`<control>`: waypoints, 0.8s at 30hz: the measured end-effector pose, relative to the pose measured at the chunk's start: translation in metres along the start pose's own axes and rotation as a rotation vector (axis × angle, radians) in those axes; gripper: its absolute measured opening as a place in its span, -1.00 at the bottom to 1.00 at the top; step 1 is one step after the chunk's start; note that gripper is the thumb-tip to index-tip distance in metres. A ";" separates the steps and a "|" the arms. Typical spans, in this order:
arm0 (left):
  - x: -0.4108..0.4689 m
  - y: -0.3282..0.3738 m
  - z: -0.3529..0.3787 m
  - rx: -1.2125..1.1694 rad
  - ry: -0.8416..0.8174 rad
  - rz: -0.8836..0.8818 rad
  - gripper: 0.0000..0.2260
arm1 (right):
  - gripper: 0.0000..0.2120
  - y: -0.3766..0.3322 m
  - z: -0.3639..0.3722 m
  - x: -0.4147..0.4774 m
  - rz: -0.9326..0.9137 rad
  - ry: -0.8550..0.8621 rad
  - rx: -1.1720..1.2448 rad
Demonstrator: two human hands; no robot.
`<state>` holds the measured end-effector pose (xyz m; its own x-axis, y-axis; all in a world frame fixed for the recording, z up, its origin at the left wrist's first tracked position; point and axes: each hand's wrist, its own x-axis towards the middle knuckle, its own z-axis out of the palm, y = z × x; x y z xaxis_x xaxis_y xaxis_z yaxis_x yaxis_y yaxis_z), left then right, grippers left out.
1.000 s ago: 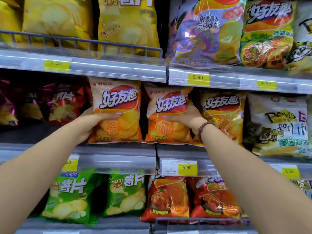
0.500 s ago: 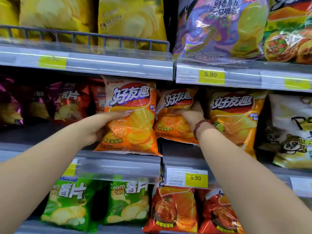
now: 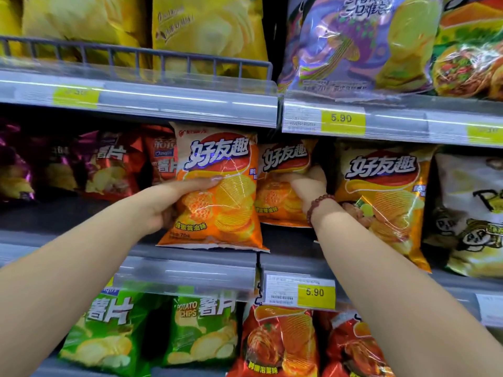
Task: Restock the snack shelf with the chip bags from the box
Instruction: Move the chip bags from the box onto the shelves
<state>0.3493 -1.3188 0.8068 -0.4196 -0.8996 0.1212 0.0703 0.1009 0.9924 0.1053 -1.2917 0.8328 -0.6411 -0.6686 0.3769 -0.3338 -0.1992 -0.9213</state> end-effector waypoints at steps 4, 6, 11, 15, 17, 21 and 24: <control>0.001 0.000 0.002 -0.016 -0.002 -0.004 -0.02 | -0.14 0.085 -0.010 0.092 0.099 -0.074 0.073; 0.002 -0.001 0.003 -0.023 0.005 -0.005 0.00 | -0.02 0.078 -0.012 0.078 0.218 -0.122 0.136; -0.001 0.001 0.002 -0.006 0.021 -0.009 -0.03 | -0.19 0.011 -0.018 0.019 0.105 -0.042 -0.119; -0.004 0.003 0.005 -0.001 0.039 -0.005 0.00 | -0.22 0.015 -0.019 0.022 0.050 -0.003 -0.287; -0.005 0.003 0.011 -0.016 0.048 -0.005 0.01 | -0.17 0.008 -0.017 0.018 -0.007 0.008 -0.388; -0.007 0.002 0.036 -0.071 0.039 -0.009 -0.15 | -0.17 -0.001 -0.026 0.001 -0.067 0.020 -0.405; -0.009 0.003 0.052 -0.117 0.055 -0.004 -0.22 | -0.38 0.013 -0.044 -0.009 0.015 -0.056 -0.245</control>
<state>0.3062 -1.2882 0.8096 -0.3702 -0.9221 0.1129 0.1750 0.0501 0.9833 0.0761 -1.2570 0.8213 -0.6101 -0.7103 0.3511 -0.4864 -0.0140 -0.8736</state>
